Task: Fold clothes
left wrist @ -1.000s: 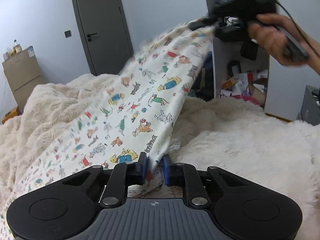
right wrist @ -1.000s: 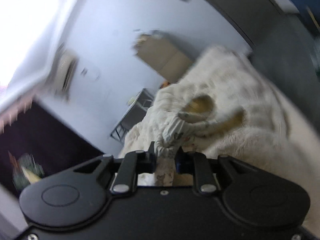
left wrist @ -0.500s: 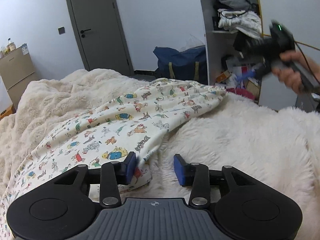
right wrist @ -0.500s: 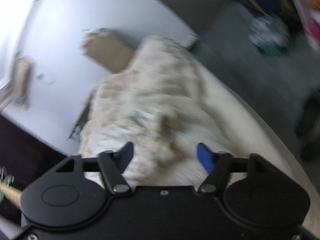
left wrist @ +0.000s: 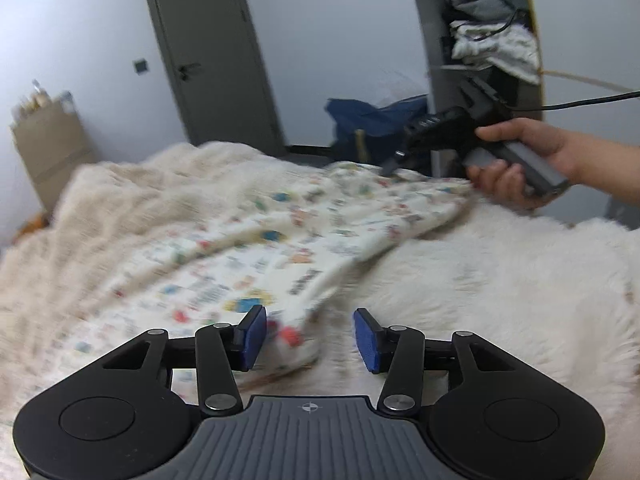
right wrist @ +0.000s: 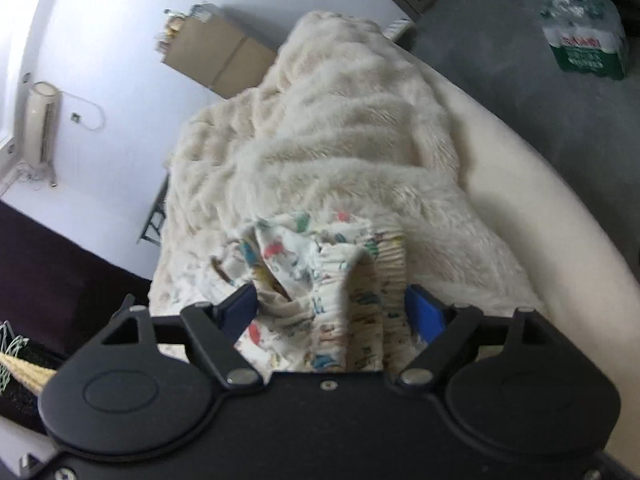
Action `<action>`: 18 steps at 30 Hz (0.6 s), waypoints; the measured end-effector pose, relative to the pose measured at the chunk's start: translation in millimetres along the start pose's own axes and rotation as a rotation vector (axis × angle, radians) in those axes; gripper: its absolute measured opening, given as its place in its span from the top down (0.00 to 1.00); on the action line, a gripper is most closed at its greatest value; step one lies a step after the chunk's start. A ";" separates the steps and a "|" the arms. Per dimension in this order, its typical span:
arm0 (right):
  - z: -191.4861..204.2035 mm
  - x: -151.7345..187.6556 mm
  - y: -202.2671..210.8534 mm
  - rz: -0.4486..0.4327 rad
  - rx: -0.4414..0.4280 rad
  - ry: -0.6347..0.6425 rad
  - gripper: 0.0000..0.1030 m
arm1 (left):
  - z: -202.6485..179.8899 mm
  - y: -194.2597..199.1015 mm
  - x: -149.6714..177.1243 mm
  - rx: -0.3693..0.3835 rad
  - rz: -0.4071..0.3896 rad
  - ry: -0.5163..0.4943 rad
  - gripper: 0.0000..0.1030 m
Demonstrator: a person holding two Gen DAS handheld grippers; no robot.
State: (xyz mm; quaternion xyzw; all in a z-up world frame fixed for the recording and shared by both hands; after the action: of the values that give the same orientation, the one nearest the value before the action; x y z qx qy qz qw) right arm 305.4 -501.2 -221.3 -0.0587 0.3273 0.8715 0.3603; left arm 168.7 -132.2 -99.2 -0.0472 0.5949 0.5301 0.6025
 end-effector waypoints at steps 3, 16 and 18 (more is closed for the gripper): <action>-15.2 1.7 0.5 0.009 -0.040 -0.083 0.23 | 5.8 6.9 2.9 -0.041 0.037 -0.055 0.58; -15.8 -2.7 -6.0 -0.009 -0.080 -0.140 0.73 | -3.4 6.6 -15.5 -0.131 0.039 -0.323 0.90; -14.9 -10.7 -1.4 -0.029 -0.073 -0.154 0.79 | 15.2 26.4 -36.9 -0.093 0.022 -0.323 0.96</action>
State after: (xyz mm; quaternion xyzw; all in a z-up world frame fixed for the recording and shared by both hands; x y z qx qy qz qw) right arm 312.2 -515.9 -230.1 -0.0093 0.2659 0.8794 0.3949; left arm 170.5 -131.8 -51.4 0.0174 0.4655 0.5643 0.6816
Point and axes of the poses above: each gripper's, at about its wrist camera, not at the fingertips, and y roughly against the way its jaws point, z to its left, x to its underside, the point moved 7 cm from there along -y, roughly the way its jaws point, and after that the axes turned 3 degrees about z, right-handed, at the moved point
